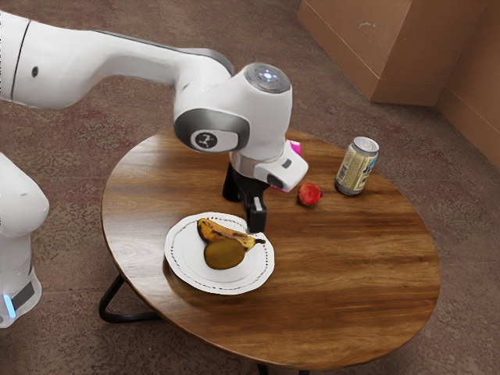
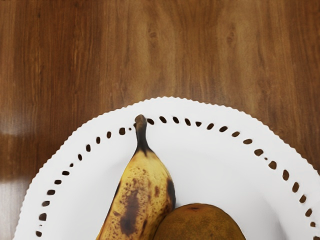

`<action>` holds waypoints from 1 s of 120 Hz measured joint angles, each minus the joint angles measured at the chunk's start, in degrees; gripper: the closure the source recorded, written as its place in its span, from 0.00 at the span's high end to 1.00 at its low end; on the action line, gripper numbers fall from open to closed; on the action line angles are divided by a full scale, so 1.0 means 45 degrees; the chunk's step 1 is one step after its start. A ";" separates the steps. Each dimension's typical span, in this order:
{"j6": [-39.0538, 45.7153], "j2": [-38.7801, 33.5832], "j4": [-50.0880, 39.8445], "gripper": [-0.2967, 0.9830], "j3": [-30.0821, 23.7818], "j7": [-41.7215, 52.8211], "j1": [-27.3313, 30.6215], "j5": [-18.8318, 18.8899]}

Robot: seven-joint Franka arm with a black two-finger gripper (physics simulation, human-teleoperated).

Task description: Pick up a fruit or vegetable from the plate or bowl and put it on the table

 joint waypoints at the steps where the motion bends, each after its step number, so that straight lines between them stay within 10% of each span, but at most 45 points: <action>1: 0.0042 -0.0008 -0.0007 0.75 -0.0063 0.0022 0.0052 -0.0081; 32: 0.0674 0.0901 -0.0775 0.74 -0.0016 0.0723 -0.0418 -0.1376; 120: 0.0839 0.1918 -0.1835 0.74 0.1414 0.1813 -0.1685 -0.1542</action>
